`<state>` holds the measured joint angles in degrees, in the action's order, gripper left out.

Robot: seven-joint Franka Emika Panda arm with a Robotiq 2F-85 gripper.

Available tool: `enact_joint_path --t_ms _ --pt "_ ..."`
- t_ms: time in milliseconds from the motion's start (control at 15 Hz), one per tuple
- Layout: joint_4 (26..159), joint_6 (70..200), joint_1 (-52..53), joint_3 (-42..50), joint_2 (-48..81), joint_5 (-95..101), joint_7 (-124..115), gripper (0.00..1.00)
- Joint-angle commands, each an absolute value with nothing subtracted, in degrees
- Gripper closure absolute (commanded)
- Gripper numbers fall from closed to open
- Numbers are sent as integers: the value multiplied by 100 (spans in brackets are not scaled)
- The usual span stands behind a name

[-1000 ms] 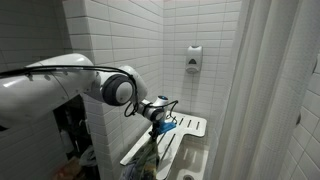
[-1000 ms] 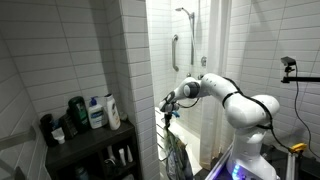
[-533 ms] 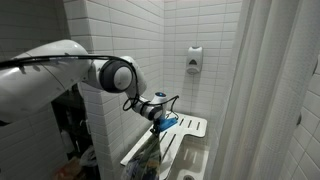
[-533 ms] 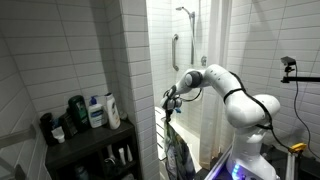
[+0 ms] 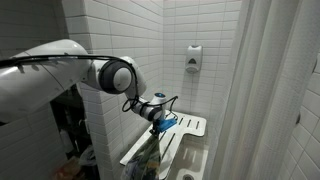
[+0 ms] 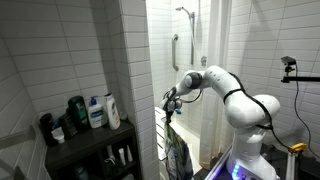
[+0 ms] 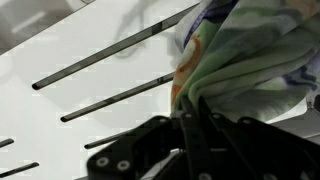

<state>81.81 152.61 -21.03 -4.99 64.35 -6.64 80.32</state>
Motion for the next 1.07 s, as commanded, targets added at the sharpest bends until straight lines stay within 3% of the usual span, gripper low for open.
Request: enact_joint_path --t_ms 0,1000 --pt "8413 15378 -2342 -694 6174 -356 8352 98" --pt "12818 17837 -3670 -1916 3243 475 10741 98"
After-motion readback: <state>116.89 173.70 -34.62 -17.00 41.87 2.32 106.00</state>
